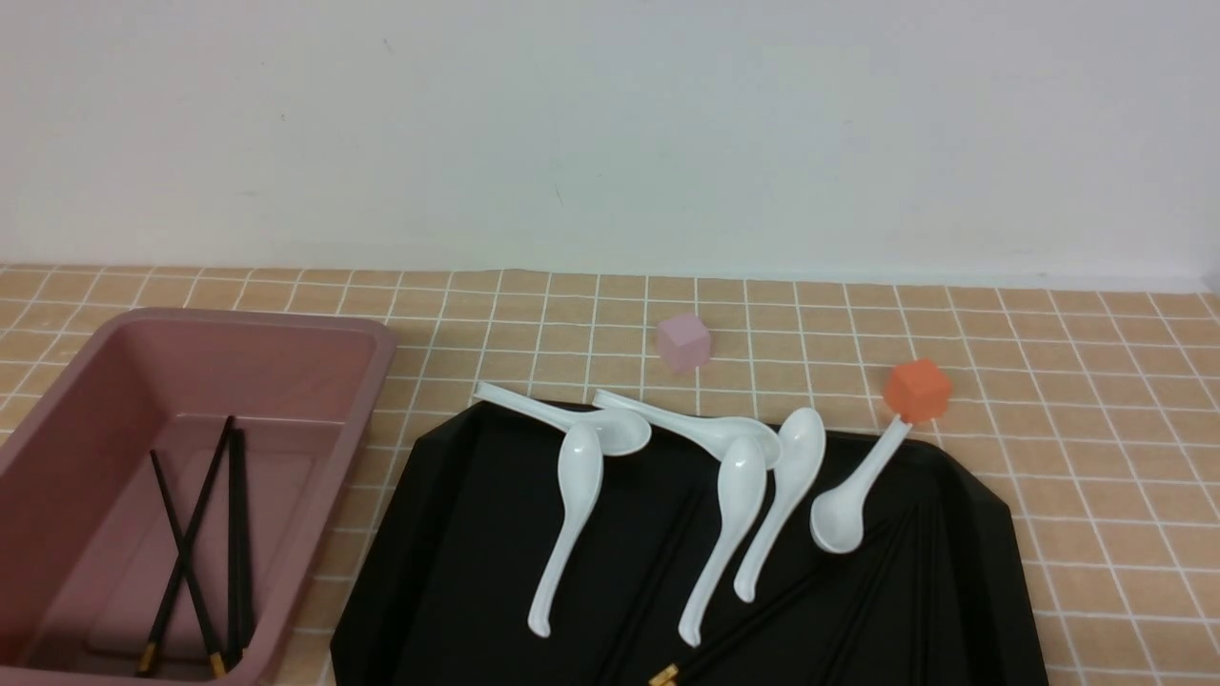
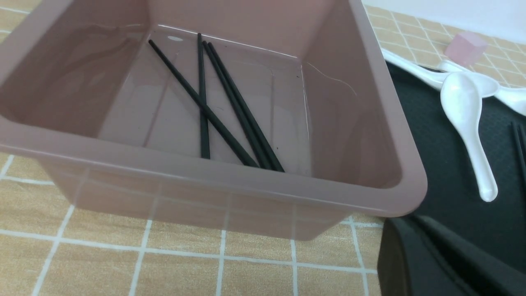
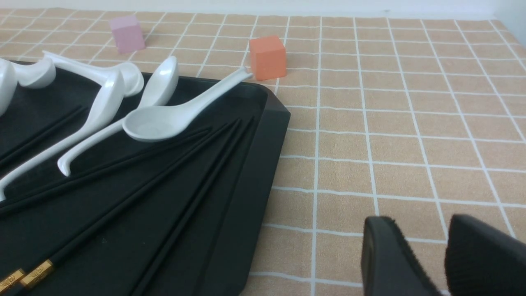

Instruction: On brown tablecloth take chopsticks from black tray and put them in box.

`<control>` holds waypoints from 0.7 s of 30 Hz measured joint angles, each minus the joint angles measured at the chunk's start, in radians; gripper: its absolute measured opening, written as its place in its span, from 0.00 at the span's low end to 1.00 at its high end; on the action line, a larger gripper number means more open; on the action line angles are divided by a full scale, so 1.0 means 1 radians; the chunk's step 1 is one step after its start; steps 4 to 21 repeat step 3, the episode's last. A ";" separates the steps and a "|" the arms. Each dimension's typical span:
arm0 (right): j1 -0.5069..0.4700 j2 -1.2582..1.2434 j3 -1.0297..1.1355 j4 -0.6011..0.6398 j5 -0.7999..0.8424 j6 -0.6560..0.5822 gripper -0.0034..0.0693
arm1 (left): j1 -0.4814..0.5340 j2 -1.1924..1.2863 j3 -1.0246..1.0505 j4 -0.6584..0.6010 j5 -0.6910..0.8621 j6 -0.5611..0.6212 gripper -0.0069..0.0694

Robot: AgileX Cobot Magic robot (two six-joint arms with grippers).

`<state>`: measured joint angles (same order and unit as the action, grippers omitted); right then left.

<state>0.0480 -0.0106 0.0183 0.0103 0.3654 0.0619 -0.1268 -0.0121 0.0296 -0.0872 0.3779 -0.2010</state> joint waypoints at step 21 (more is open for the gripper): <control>0.000 0.000 0.000 0.000 0.000 0.000 0.38 | 0.000 0.000 0.000 0.000 0.000 0.000 0.11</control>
